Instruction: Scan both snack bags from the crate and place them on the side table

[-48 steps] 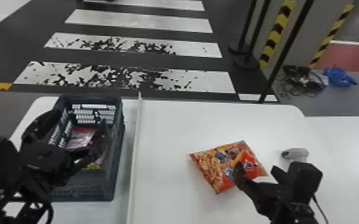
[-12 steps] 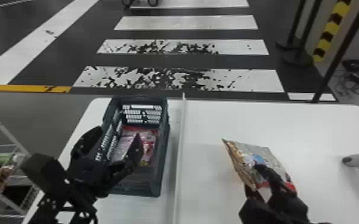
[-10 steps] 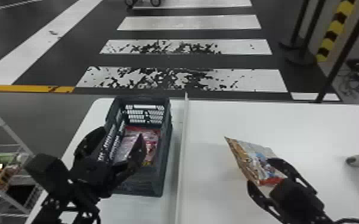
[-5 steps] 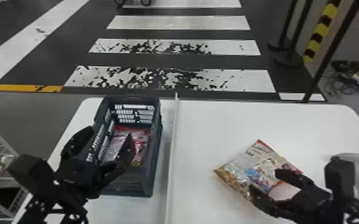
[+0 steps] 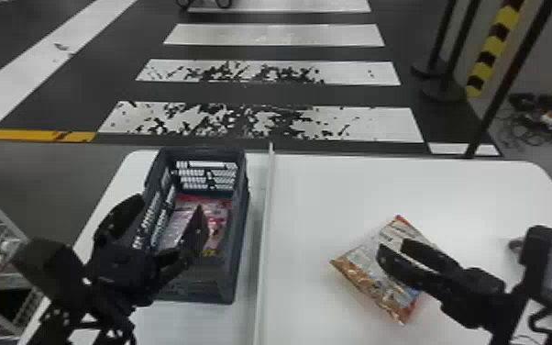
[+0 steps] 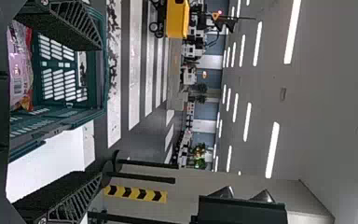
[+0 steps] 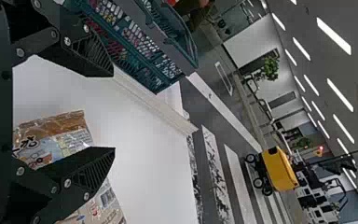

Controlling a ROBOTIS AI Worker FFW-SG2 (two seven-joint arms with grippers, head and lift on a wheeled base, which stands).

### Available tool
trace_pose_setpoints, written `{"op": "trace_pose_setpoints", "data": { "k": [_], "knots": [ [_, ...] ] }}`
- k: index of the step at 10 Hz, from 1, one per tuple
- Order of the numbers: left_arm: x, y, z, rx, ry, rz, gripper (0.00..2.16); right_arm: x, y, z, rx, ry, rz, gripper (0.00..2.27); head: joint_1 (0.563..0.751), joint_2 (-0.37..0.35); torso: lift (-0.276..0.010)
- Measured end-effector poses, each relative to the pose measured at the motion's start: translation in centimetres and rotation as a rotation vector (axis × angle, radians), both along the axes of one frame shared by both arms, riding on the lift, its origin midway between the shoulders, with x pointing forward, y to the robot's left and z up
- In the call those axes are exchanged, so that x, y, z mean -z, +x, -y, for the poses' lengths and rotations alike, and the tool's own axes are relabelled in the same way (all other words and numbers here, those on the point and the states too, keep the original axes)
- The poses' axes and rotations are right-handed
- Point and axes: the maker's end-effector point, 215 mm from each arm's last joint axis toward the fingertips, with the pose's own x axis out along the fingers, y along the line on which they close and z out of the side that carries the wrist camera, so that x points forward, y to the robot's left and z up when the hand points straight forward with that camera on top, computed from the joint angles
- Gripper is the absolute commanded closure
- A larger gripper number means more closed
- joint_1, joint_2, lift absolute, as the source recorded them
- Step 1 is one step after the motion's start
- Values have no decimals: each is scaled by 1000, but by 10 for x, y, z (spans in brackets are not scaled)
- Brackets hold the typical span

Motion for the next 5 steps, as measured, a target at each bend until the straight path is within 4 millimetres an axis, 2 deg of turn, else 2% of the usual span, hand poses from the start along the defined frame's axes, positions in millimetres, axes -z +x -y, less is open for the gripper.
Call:
{"op": "trace_pose_setpoints", "data": {
  "k": [2, 5],
  "knots": [
    [1, 0, 0, 0, 1, -2, 36, 14, 11, -14, 3, -26, -21, 2260, 695, 82, -98],
    [2, -1, 0, 0, 2, -5, 36, 50, 28, -38, -36, -77, -66, 2256, 695, 110, -98]
  ]
}}
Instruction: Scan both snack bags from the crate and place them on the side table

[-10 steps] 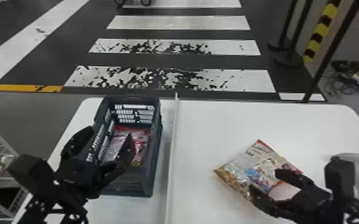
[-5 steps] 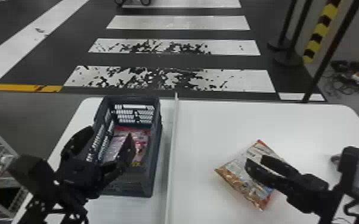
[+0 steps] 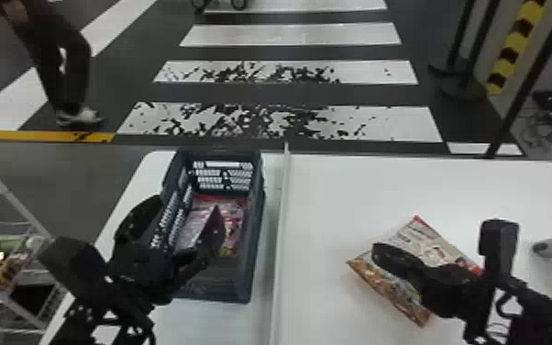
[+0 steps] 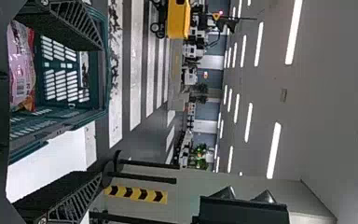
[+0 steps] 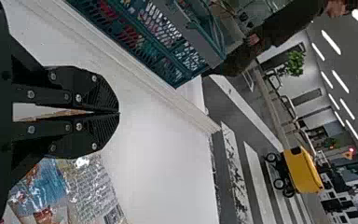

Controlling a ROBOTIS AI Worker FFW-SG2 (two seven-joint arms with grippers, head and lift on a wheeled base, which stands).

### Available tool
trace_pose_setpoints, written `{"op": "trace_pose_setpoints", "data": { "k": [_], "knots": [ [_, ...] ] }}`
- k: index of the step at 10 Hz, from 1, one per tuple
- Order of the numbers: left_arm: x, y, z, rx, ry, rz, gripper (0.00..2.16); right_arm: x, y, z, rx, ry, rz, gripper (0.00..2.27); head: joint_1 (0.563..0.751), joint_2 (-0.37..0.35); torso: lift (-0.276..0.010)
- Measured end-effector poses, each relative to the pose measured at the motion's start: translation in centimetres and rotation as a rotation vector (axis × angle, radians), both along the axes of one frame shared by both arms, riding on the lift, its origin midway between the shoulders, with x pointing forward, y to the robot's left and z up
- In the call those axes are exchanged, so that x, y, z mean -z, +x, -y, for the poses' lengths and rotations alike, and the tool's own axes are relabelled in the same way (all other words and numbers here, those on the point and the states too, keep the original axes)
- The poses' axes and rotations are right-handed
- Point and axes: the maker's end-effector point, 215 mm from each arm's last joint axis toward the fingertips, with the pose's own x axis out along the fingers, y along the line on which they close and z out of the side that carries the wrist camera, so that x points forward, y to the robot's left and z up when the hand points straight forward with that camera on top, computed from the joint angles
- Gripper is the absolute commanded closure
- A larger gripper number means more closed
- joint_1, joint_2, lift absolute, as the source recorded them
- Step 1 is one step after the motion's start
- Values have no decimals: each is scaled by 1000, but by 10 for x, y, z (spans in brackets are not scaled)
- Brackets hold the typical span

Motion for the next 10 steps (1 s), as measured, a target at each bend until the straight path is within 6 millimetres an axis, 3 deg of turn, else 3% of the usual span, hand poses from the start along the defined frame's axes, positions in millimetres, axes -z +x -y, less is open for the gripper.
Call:
{"op": "trace_pose_setpoints", "data": {
  "k": [4, 10],
  "knots": [
    [1, -1, 0, 2, 1, -3, 36, 30, 27, -2, -14, -74, -10, 2256, 695, 113, -98],
    [3, 0, 0, 4, 0, -5, 36, 49, 11, 29, 11, -118, -51, 2256, 695, 77, -98]
  ]
}}
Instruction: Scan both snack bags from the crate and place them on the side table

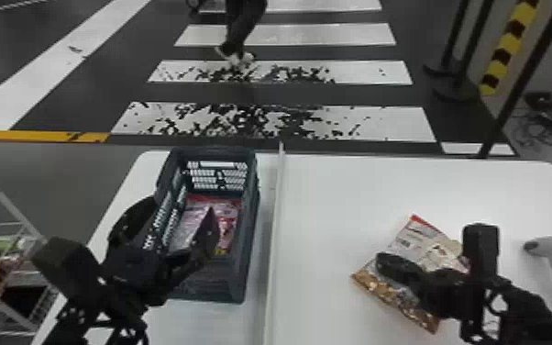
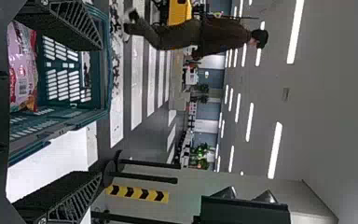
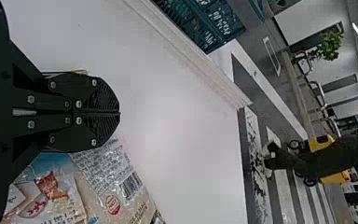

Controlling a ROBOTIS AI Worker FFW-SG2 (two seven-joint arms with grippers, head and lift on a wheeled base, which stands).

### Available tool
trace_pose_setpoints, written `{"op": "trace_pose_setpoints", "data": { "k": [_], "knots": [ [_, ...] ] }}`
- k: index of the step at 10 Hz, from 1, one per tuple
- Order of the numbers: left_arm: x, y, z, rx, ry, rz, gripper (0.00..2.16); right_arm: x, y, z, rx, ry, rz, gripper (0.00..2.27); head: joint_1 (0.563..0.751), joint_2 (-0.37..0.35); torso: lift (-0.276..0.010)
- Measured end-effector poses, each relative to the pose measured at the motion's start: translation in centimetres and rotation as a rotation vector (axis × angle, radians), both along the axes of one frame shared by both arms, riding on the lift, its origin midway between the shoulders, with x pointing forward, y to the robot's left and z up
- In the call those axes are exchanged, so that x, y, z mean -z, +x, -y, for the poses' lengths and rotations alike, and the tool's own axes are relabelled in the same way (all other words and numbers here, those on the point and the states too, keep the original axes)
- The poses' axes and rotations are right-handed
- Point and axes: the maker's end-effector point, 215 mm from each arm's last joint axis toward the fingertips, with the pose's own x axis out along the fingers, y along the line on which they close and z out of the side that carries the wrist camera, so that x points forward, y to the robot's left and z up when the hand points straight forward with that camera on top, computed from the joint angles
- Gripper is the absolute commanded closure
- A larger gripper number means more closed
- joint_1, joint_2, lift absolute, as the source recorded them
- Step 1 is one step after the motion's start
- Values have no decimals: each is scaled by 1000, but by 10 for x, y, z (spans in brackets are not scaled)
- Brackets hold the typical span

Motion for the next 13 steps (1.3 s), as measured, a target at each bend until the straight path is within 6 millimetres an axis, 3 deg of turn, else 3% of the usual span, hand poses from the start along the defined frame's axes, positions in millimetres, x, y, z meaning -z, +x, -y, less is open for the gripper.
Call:
{"op": "trace_pose_setpoints", "data": {
  "k": [8, 13],
  "knots": [
    [2, 0, 1, 2, -2, -3, 36, -14, -36, 17, -81, 25, -63, 2256, 695, 55, -98],
    [2, -2, 2, 4, -3, -3, 36, -23, -30, -45, -171, 1, -28, 2256, 695, 131, -98]
  ]
}}
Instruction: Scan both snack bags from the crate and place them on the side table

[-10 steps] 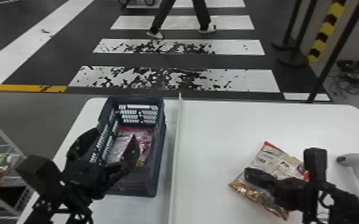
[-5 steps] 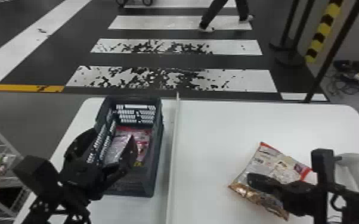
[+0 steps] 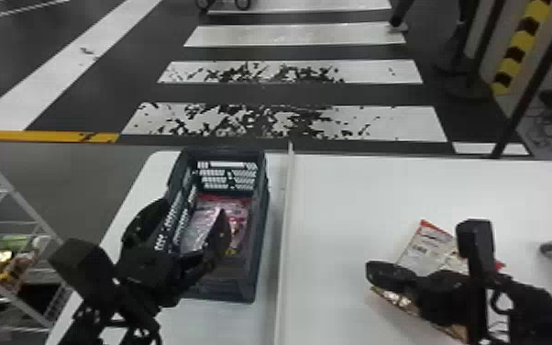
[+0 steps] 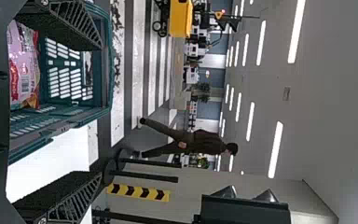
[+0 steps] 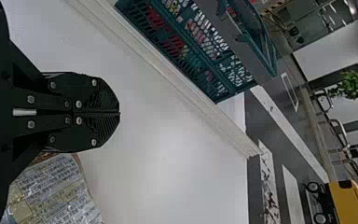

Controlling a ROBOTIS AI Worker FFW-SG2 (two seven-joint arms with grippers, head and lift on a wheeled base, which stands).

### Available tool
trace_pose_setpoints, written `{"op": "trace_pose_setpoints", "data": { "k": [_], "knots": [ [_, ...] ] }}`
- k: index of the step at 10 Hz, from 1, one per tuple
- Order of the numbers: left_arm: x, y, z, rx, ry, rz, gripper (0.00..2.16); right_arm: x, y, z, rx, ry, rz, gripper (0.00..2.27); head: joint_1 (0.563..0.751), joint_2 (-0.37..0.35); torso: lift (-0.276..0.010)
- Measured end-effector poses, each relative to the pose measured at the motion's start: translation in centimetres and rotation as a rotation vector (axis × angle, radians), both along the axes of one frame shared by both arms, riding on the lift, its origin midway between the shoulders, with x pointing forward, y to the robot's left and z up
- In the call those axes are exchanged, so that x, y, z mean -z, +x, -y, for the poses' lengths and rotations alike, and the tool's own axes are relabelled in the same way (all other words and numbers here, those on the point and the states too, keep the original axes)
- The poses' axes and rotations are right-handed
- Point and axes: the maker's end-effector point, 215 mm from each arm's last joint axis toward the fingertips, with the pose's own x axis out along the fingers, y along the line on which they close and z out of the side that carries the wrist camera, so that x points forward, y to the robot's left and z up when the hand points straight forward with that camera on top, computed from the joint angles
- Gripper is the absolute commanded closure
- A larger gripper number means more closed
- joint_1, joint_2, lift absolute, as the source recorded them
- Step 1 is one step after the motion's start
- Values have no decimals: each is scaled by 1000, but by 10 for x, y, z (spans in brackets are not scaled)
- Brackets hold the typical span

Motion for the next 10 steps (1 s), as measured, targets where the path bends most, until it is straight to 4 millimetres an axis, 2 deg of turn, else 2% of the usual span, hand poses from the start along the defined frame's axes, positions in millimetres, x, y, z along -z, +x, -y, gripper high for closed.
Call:
{"op": "trace_pose_setpoints", "data": {
  "k": [4, 10],
  "knots": [
    [-1, 3, 1, 3, -4, 4, 36, 29, -8, 11, -1, -68, -55, 2256, 695, 121, -98],
    [-1, 4, 2, 5, -5, 3, 36, 41, -21, 49, 56, -94, -88, 2256, 695, 71, -98]
  ]
}}
